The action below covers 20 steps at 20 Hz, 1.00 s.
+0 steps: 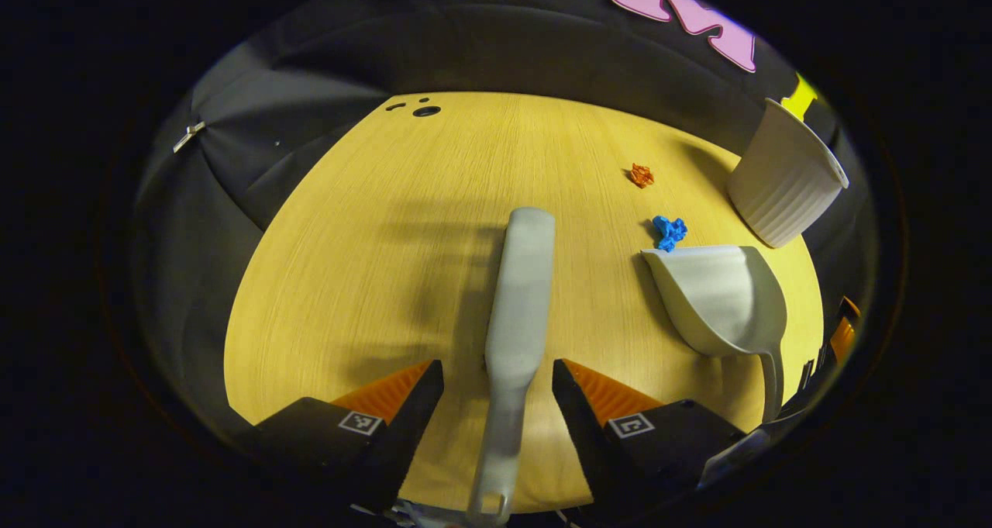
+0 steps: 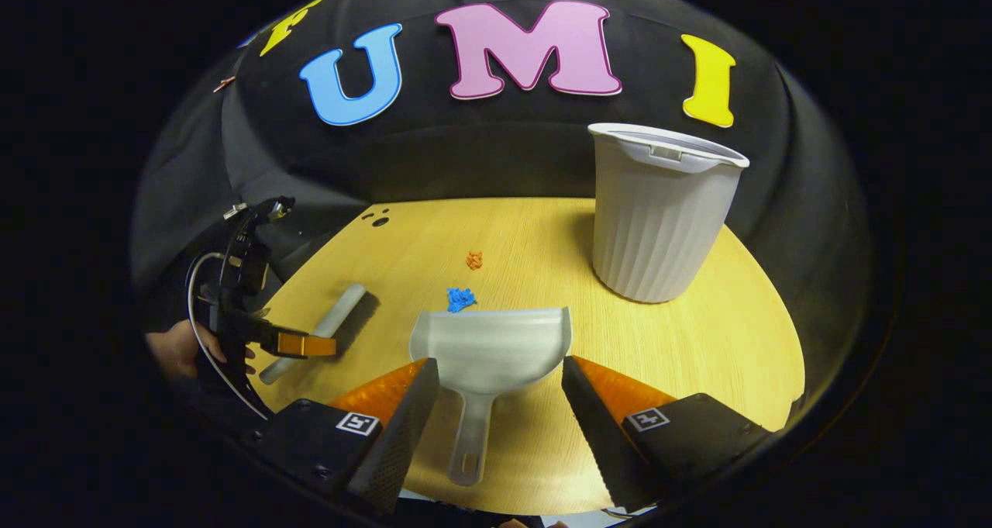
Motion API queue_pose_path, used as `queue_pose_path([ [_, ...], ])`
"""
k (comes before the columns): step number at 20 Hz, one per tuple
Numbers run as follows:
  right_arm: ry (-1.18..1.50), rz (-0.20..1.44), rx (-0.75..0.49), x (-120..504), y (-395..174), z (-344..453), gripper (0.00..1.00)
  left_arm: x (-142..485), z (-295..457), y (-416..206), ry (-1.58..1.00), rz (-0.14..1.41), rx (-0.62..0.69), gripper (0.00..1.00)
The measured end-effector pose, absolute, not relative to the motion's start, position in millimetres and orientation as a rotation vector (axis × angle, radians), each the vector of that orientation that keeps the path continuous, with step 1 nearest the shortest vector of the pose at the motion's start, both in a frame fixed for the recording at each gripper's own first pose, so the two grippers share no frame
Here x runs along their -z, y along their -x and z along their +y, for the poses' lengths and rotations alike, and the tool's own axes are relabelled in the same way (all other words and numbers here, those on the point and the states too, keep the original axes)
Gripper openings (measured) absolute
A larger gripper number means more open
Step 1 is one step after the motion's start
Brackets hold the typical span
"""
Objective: Pick up the small broom and dustpan from the desktop, sweep the trash into the dustpan with the broom, and then empty the trash into the garbage bin.
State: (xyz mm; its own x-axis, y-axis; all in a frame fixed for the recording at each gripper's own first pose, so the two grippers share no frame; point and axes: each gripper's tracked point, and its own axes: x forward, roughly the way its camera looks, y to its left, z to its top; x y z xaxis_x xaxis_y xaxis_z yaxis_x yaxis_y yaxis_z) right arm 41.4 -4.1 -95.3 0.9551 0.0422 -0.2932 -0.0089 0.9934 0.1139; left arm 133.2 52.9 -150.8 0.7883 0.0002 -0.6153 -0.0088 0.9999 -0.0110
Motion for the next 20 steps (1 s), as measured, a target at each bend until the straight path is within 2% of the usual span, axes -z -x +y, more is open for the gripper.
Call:
queue_pose_path([
  [8,-0.124,0.365,-0.066,114.6,-51.3,10.4,0.99,173.2,50.1,-148.1,-0.048,0.719,-0.017,0.75],
  [9,-0.124,0.369,-0.066,115.9,-51.3,10.4,0.99,175.6,49.1,-146.5,-0.062,0.729,-0.018,0.67],
  [10,-0.131,0.375,-0.07,118.1,-50.9,11.7,0.99,172.1,45.9,-145.7,-0.069,0.718,-0.015,0.63],
  [13,-0.154,0.399,-0.064,124.7,-50.2,11.0,0.99,176.8,41.9,-146.9,-0.07,0.702,-0.013,0.39],
  [20,-0.169,0.454,-0.035,141.1,-44.3,5.3,0.99,176.3,41.2,-138.3,-0.08,0.648,-0.005,0.27],
])
